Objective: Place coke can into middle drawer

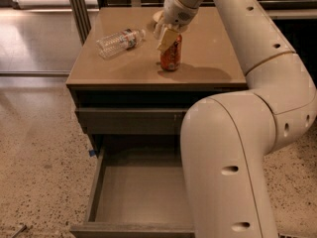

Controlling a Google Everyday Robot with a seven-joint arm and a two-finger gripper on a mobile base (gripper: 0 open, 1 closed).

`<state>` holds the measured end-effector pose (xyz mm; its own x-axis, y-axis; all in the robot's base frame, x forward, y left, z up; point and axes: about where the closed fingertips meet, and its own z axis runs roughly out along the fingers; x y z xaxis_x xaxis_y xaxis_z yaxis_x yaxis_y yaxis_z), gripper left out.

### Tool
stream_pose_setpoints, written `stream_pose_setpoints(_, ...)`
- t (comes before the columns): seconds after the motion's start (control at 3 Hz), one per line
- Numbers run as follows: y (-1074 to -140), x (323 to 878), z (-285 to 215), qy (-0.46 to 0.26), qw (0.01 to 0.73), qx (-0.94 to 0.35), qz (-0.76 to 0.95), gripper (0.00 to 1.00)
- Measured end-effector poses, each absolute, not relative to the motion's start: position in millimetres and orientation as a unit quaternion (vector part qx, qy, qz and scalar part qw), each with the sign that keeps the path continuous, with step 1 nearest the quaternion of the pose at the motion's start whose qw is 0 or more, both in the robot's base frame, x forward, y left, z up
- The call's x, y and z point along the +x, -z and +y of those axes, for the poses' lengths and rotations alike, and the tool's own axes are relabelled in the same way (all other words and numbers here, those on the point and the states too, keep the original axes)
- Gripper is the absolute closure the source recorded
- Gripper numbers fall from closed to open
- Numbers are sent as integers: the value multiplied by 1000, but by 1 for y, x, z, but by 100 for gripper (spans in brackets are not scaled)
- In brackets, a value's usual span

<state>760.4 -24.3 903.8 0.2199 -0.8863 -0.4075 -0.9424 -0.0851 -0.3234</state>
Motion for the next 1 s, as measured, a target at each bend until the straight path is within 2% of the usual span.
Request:
stream_pose_setpoints(0.67,-904,760,-24,-53,265,-735,622,50)
stream_pose_setpoints(1.0,-904,760,-24,-53,265,-735,622,19)
